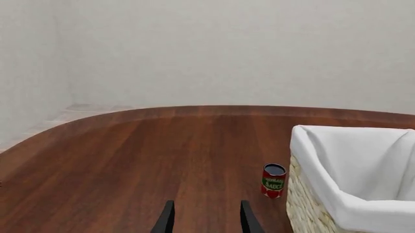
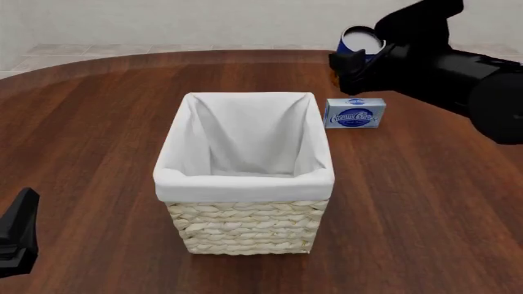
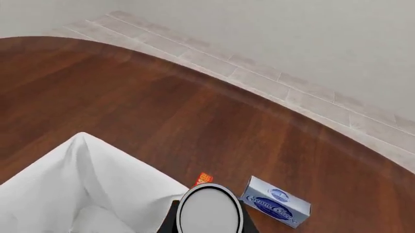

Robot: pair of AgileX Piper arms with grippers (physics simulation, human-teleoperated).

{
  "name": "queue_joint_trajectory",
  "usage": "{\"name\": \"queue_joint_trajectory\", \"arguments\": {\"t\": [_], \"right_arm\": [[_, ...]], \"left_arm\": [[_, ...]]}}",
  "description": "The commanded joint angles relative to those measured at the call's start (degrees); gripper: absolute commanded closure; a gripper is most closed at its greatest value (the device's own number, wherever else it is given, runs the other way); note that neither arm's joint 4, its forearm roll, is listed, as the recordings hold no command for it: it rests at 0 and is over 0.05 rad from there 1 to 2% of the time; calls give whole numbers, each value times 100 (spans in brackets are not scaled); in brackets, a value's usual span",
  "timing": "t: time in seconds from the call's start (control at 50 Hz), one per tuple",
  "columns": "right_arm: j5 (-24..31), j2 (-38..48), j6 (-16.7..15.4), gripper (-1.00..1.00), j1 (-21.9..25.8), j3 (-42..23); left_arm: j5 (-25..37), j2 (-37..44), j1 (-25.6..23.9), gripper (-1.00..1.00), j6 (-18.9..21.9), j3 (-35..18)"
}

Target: Pick up the alphabet soup and put it in the basket.

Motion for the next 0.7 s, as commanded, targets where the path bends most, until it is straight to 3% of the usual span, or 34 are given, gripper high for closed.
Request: {"name": "queue_joint_trajectory", "arguments": {"t": [0.02,0.28,0.7], "right_arm": [[149,70,57,100,151,-197],[242,95,-5,100,363,-290],[226,346,149,100,692,-385]], "left_arm": [[4,0,2,-100,7,0],[20,0,-13,-100,25,-1],[21,0,0,-100,29,-1]]}}
